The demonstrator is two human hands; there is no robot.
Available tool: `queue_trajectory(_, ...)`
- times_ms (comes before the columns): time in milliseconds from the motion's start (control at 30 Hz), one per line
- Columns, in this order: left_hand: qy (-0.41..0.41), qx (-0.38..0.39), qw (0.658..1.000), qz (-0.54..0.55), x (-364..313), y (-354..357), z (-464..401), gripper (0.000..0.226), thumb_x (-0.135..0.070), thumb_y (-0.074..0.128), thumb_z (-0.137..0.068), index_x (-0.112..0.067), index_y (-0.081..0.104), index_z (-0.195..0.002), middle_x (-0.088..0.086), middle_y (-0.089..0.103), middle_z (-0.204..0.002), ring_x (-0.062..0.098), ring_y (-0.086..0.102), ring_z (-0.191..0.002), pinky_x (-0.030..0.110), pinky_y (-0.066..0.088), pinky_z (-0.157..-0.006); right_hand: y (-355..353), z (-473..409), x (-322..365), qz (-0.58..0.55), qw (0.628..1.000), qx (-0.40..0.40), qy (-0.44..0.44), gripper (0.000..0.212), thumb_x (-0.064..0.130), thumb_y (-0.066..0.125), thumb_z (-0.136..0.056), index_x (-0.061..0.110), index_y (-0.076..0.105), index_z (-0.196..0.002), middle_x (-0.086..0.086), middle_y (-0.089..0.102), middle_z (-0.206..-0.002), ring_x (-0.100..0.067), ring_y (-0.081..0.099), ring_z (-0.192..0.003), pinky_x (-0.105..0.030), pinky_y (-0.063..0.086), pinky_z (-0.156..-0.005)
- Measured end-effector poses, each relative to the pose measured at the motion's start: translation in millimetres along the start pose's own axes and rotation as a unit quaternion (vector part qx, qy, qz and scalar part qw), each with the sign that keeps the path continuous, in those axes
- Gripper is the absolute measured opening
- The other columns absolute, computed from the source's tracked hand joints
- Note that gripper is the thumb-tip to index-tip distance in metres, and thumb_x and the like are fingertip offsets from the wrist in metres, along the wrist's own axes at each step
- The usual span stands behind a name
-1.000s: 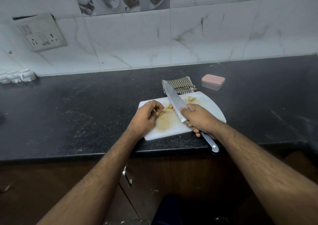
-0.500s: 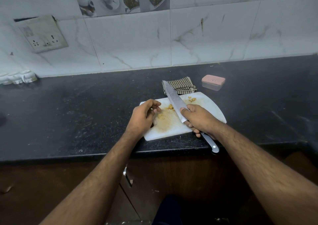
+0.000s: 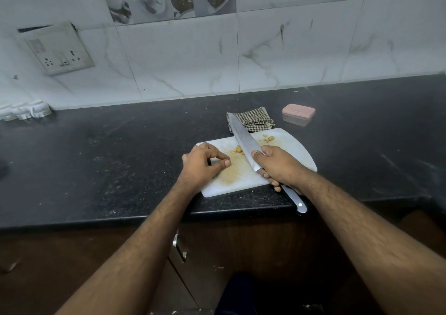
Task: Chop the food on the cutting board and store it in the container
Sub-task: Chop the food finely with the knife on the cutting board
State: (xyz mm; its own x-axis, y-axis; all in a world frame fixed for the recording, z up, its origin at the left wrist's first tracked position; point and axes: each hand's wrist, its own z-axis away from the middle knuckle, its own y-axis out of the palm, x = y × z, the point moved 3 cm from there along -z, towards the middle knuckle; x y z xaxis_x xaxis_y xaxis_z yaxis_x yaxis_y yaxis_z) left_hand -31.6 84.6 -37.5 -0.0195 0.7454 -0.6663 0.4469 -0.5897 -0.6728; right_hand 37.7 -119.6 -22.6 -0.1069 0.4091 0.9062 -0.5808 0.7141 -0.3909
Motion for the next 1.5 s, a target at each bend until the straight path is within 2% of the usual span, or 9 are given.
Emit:
queue_trajectory(167,0.007,0.017,1.0,0.016,1.8,5.1,-1.6,0.014,-0.031,0.08,-0.087,-0.043,0.073,-0.084,-0.027,0.061,-0.092,0.008,0.06,-0.089,0.06,0.047,-0.097,-0.2,-0.9,-0.5,-0.004,1.0,0.003,0.003,0.026,0.041,0.041,-0.105,0.019,0.055,-0.106,0.002,0.049,-0.062,-0.008,0.037,-0.039,-0.024,0.038,-0.041)
queue_trajectory(300,0.028,0.014,0.999,-0.016,-0.1,10.2,-3.2,0.012,-0.023,0.075,-0.091,-0.03,0.072,-0.082,-0.011,0.061,-0.084,0.008,0.057,-0.084,0.056,0.047,-0.095,-0.9,-2.0,-0.4,-0.006,1.0,0.004,0.011,0.027,0.041,0.041,-0.106,0.021,0.056,-0.116,0.003,0.049,-0.062,-0.007,0.038,-0.038,-0.023,0.039,-0.04)
queue_trajectory(600,0.028,0.06,0.991,-0.114,-6.9,9.7,-11.8,0.018,-0.024,0.061,-0.101,-0.031,0.06,-0.084,-0.014,0.059,-0.081,0.006,0.055,-0.082,0.043,0.036,-0.099,-1.2,-4.9,-0.4,-0.015,0.999,0.008,0.031,0.028,0.039,0.041,-0.106,0.019,0.054,-0.12,0.002,0.049,-0.063,-0.007,0.037,-0.038,-0.023,0.038,-0.038)
queue_trajectory(667,0.021,0.046,0.994,-0.092,-5.3,9.3,-16.6,0.019,-0.022,0.061,-0.1,-0.027,0.062,-0.082,-0.013,0.06,-0.077,0.006,0.057,-0.076,0.048,0.043,-0.098,-1.2,-4.8,-0.6,-0.016,0.999,0.007,0.032,0.028,0.039,0.041,-0.106,0.019,0.054,-0.121,0.002,0.049,-0.062,-0.007,0.037,-0.038,-0.023,0.038,-0.038)
queue_trajectory(900,0.004,0.038,0.995,-0.089,-4.3,6.2,-39.8,0.016,-0.025,0.06,-0.102,-0.031,0.063,-0.087,-0.008,0.066,-0.101,0.015,0.06,-0.104,0.05,0.038,-0.105,-0.6,-3.5,0.7,-0.019,0.999,0.007,0.029,0.025,0.038,0.04,-0.106,0.019,0.055,-0.115,0.003,0.049,-0.062,-0.007,0.036,-0.038,-0.023,0.038,-0.039)
queue_trajectory(1100,0.015,-0.014,0.999,-0.036,4.6,10.0,-35.9,0.03,-0.017,0.046,-0.104,-0.039,0.063,-0.094,-0.016,0.069,-0.091,0.01,0.064,-0.098,0.053,0.043,-0.104,-2.4,-5.0,0.4,-0.021,0.999,0.01,0.027,0.024,0.037,0.04,-0.106,0.019,0.054,-0.113,0.002,0.049,-0.062,-0.007,0.035,-0.038,-0.023,0.038,-0.038)
queue_trajectory(1233,0.026,-0.025,0.999,-0.027,3.0,10.5,-34.0,0.024,-0.019,0.044,-0.106,-0.037,0.059,-0.1,-0.017,0.067,-0.085,0.01,0.064,-0.094,0.052,0.045,-0.102,-1.9,-4.2,-0.2,-0.021,0.999,0.01,0.026,0.025,0.037,0.041,-0.106,0.019,0.055,-0.116,0.002,0.049,-0.062,-0.007,0.036,-0.038,-0.023,0.038,-0.038)
queue_trajectory(1367,0.059,-0.035,0.997,-0.016,-0.5,10.4,-31.5,0.015,-0.022,0.05,-0.104,-0.027,0.063,-0.1,-0.014,0.063,-0.099,0.008,0.06,-0.095,0.052,0.049,-0.098,-2.1,-4.2,-0.3,-0.022,0.999,0.006,0.026,0.026,0.038,0.041,-0.106,0.02,0.055,-0.116,0.003,0.049,-0.061,-0.007,0.036,-0.038,-0.023,0.038,-0.039)
queue_trajectory(1500,0.072,-0.032,0.997,0.002,0.1,6.6,-25.4,0.016,-0.047,0.067,-0.088,-0.032,0.066,-0.083,-0.014,0.057,-0.094,0.007,0.057,-0.095,0.055,0.047,-0.095,-2.0,-2.9,0.1,-0.02,0.999,0.005,0.025,0.026,0.038,0.04,-0.106,0.019,0.056,-0.115,0.003,0.049,-0.06,-0.007,0.037,-0.038,-0.023,0.038,-0.039)
